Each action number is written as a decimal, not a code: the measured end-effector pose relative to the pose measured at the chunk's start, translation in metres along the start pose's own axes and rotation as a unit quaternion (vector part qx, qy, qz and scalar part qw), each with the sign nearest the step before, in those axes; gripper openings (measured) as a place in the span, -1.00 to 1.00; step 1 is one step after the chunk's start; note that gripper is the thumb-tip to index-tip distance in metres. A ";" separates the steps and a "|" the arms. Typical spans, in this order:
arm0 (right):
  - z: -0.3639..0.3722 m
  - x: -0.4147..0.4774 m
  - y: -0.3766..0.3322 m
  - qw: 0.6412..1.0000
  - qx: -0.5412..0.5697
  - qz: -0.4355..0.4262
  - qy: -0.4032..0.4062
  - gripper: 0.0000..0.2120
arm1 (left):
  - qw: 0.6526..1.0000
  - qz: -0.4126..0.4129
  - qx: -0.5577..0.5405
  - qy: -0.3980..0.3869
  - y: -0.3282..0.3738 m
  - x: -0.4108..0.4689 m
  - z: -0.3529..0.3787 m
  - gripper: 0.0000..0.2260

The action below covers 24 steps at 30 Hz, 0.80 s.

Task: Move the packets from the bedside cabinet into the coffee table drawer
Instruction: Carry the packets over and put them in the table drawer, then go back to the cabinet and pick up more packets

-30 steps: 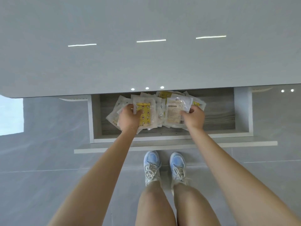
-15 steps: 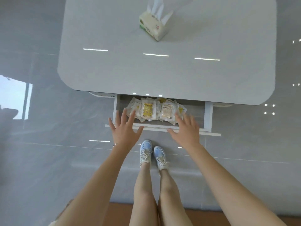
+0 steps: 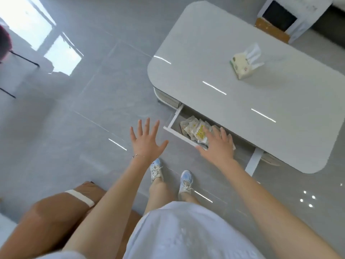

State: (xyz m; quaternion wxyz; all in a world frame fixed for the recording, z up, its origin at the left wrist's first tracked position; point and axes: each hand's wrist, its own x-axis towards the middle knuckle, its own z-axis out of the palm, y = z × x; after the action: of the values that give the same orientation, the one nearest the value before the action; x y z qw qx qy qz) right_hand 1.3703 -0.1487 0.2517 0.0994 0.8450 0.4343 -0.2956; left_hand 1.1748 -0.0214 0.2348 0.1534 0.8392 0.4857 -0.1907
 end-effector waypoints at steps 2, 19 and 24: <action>-0.012 0.009 -0.044 0.999 -0.027 -0.038 0.011 -0.32 | 0.999 -0.036 -0.029 0.011 -0.041 -0.004 -0.009 -0.32; -0.051 0.071 -0.507 0.940 -0.164 -0.300 0.008 -0.32 | 0.921 -0.337 -0.172 0.092 -0.423 -0.024 -0.069 -0.31; -0.049 0.082 -0.625 0.896 -0.209 -0.391 -0.003 -0.32 | 0.877 -0.428 -0.195 0.099 -0.509 -0.032 -0.072 -0.30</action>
State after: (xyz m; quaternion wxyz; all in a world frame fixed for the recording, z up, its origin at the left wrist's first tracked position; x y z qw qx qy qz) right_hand 0.9322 0.3041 0.2989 0.1517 0.5657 0.7814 -0.2153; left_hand 0.7272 0.2309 0.2763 0.1684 0.5165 0.8378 -0.0550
